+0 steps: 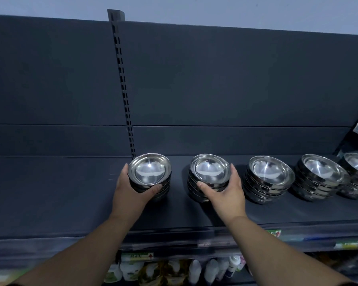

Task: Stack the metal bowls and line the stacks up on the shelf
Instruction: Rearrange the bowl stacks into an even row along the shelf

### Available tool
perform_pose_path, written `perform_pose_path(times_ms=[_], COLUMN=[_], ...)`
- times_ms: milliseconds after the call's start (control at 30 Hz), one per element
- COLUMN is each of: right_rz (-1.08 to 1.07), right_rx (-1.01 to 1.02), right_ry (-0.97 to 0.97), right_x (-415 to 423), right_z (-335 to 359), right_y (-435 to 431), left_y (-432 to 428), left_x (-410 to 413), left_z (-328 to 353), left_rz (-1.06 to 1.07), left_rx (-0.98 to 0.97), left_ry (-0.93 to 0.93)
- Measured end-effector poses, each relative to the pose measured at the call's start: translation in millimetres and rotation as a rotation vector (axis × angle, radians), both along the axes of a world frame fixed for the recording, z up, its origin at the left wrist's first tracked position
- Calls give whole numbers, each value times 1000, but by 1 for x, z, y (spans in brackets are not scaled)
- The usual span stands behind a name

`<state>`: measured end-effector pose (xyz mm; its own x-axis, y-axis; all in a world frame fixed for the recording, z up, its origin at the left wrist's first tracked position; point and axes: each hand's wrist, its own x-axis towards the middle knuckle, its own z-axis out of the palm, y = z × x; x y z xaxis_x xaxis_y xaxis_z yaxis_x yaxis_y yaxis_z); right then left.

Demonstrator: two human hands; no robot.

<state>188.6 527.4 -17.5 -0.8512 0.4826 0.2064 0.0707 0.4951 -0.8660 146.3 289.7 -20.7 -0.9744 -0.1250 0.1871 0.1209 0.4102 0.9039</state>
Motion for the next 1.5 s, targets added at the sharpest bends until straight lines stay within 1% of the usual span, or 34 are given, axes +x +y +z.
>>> perform_pose_path(times_ms=[500,600,667,767,833,900,1000,1067,1133,1200,1267,1400,1500], right_rz=[9,17,17,-1,-27,-57,-141,-186,-212,-241,-274,-247,-173], right_rx=[34,44,33,47,83,101,102,87,92,93,82,69,78], right_ry=[-28,-46,-47,-35,-37,-54,-74,-93,-128,-153,-166,-146,-113], right_x=[3,10,19,38,51,60,72,78,84,88,91,88,79], right_z=[5,4,1,-5,-8,-9,-6,-4,-4,-5,-6,-10,-18], right_y=[-1,1,4,15,34,54,100,132,163,193,221,268,290], left_y=[-1,2,7,26,47,67,115,148,181,210,236,275,296], left_x=[0,2,7,18,29,40,61,70,73,73,71,67,64], left_z=[3,7,12,25,33,34,28,18,6,-4,-9,-14,-18], left_rz=[-3,27,51,40,-30,-153,-335,-423,-469,-435,-356,-161,-80], left_rx=[-34,-75,-142,-209,-201,-193,-139,-160,-177,-149,-92,-43,-41], left_ry=[10,29,87,254,328,348,231,121,-1,-113,-183,-187,-173])
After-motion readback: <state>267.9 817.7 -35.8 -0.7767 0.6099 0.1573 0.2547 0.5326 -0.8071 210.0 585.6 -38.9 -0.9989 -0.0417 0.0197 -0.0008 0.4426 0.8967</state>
